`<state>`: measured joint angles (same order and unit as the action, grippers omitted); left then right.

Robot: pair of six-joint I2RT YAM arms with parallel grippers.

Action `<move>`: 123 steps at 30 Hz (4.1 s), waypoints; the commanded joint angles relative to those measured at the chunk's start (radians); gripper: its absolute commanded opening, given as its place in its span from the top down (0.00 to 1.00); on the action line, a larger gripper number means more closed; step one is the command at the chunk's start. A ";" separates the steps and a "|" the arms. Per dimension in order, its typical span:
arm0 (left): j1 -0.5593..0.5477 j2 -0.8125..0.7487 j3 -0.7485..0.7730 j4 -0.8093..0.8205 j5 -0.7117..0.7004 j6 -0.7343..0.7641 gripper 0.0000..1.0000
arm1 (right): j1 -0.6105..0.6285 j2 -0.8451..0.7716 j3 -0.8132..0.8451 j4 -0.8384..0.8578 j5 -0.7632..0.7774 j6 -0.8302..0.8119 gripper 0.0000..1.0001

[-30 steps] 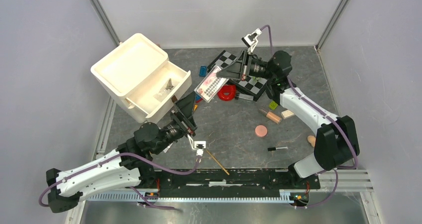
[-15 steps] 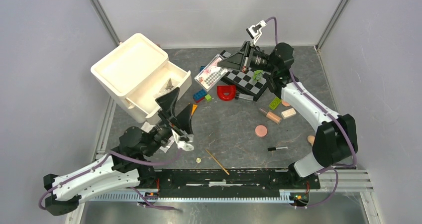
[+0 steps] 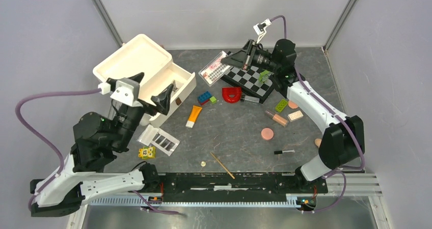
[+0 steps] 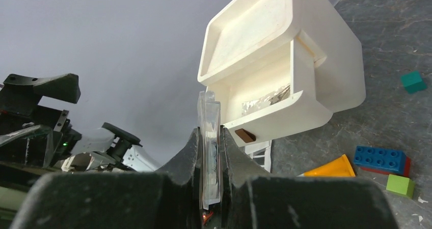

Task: Organize the makeup
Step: Place the makeup tool in the drawer.

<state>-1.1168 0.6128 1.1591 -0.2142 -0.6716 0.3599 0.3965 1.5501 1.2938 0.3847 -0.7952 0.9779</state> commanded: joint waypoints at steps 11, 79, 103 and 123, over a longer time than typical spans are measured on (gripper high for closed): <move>0.024 0.186 0.259 -0.588 -0.124 -0.532 0.00 | 0.146 0.059 0.191 -0.162 0.208 -0.227 0.97; 0.831 0.048 0.222 -0.603 0.447 -0.561 0.00 | 0.511 0.589 0.619 -0.315 0.398 -0.290 0.69; 0.831 0.121 0.205 -0.778 0.400 -0.658 0.00 | 0.446 0.321 0.588 -0.537 0.783 -0.679 0.02; 0.831 0.111 0.063 -0.863 0.598 -0.827 0.00 | 0.333 -0.256 -0.291 -0.504 1.062 -0.825 0.02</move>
<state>-0.2893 0.7086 1.1992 -1.0737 -0.1204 -0.3931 0.7647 1.3590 1.1137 -0.2352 0.3813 0.1154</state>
